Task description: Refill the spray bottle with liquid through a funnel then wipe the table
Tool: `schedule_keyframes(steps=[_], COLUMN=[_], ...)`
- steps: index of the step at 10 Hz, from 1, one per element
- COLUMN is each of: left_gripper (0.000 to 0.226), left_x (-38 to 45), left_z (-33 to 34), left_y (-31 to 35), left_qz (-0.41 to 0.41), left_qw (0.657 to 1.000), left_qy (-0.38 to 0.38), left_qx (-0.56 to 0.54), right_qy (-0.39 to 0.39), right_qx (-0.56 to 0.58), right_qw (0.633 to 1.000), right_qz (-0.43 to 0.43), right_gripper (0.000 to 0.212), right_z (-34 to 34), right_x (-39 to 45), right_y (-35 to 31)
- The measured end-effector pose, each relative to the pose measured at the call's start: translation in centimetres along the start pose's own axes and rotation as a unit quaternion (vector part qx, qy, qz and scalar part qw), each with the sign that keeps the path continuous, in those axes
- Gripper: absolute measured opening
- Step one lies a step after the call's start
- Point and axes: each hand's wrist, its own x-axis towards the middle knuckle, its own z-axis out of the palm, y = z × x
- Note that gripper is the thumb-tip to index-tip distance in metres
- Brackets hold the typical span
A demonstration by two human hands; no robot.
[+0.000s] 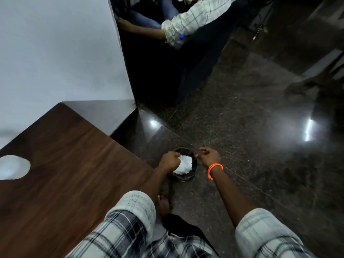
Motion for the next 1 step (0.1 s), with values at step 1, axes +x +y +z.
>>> schedule_keyframes(steps=[1], left_gripper=[0.036], left_x=[-0.12], left_z=[-0.9], left_y=[-1.04], left_qz=[0.015], left_qw=[0.999], left_qy=[0.021], left_qx=[0.029], right_qy=[-0.001], right_qx=[0.007], right_qw=[1.0], right_qz=[0.01], right_gripper=[0.035], right_z=[0.51], right_x=[-0.31], right_y=[-0.84])
